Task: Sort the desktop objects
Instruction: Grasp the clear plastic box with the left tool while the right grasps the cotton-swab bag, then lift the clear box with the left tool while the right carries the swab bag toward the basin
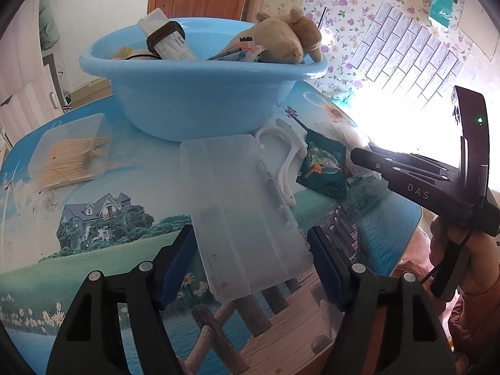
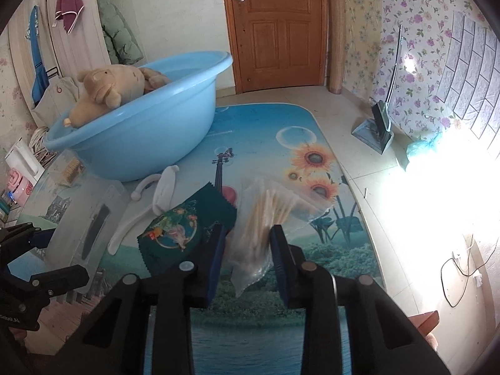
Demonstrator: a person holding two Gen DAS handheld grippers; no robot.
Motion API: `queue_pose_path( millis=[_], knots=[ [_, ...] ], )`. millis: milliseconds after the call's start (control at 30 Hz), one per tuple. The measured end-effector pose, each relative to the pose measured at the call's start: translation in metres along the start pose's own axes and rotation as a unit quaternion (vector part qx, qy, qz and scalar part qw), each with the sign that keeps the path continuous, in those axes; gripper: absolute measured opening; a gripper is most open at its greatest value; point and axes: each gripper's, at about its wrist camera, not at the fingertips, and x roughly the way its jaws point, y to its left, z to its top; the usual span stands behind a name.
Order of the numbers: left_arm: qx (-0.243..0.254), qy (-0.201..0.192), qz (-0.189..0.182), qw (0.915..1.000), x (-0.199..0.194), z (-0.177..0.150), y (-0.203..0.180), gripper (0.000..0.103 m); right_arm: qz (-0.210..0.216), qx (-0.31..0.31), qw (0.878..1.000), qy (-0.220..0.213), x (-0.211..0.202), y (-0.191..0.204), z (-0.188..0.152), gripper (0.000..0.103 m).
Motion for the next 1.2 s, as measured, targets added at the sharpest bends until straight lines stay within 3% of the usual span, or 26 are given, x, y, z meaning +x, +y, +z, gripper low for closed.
queue_pose_path(
  millis=[133,400,667,833,1033,1200],
  knots=[
    [-0.017,-0.009,0.009,0.9998,-0.012,-0.006,0.016,0.071,0.004,-0.003,1.000,-0.006,-0.007,0.004,-0.001,0.021],
    [-0.047,-0.019,0.037,0.9980,-0.034,-0.023,0.050,0.069,0.020,-0.018,1.000,-0.012,-0.025,0.019,-0.002,0.020],
    [-0.063,-0.021,0.042,0.9969,-0.035,-0.032,0.064,0.067,0.022,-0.029,0.999,-0.011,-0.034,0.027,-0.008,0.021],
    [-0.058,-0.026,0.042,0.9971,-0.037,-0.032,0.066,0.067,0.008,-0.050,0.998,-0.021,-0.037,0.034,-0.007,0.026],
    [-0.046,-0.026,0.049,0.9974,-0.032,-0.032,0.064,0.067,-0.006,-0.031,1.000,-0.004,-0.025,0.024,-0.009,0.035],
    [-0.032,-0.028,0.061,0.9973,-0.030,-0.031,0.060,0.067,0.000,-0.015,1.000,0.010,-0.016,0.018,-0.012,0.037]
  ],
)
